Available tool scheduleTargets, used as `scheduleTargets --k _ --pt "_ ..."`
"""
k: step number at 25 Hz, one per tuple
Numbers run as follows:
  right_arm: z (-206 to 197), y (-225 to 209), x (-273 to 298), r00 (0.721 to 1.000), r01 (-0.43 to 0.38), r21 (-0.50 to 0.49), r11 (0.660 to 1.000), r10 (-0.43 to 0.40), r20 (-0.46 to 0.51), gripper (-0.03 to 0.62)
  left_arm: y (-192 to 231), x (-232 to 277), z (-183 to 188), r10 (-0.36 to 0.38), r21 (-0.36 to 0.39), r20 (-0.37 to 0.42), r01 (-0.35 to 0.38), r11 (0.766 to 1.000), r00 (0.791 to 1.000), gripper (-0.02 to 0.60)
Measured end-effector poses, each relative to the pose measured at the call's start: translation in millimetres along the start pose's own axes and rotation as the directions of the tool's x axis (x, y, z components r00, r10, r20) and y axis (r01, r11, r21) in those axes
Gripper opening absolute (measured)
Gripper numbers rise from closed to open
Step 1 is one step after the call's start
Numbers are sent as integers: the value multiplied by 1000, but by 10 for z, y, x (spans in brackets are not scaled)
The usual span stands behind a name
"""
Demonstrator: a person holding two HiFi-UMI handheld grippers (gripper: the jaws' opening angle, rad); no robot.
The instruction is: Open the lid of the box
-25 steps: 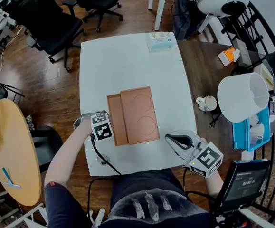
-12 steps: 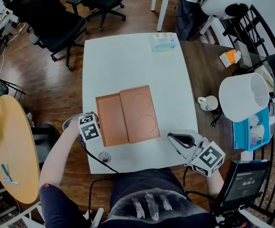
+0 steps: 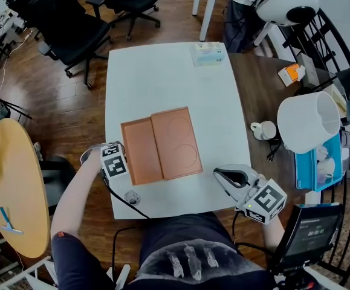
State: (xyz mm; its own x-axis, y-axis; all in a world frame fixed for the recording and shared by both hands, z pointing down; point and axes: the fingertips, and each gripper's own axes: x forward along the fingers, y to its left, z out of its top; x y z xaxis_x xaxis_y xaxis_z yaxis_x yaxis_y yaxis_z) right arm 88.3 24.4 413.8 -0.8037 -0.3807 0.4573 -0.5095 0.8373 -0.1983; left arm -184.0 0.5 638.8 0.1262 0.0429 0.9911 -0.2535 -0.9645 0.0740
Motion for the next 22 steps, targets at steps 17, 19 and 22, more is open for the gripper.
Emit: scheduleTargets --k 17,19,22 --pt "49 -85 -166 999 34 -20 999 -33 15 3 83 -1026 -186 192 -396 458 6 918 868 208" --pt "123 -125 -217 999 27 -16 1000 -26 35 3 -1 -1661 98 300 -437 662 28 899 686 218" --pt "257 -164 -274 997 8 -5 1000 -7 72 3 -322 -2535 501 370 -401 817 -24 916 443 105"
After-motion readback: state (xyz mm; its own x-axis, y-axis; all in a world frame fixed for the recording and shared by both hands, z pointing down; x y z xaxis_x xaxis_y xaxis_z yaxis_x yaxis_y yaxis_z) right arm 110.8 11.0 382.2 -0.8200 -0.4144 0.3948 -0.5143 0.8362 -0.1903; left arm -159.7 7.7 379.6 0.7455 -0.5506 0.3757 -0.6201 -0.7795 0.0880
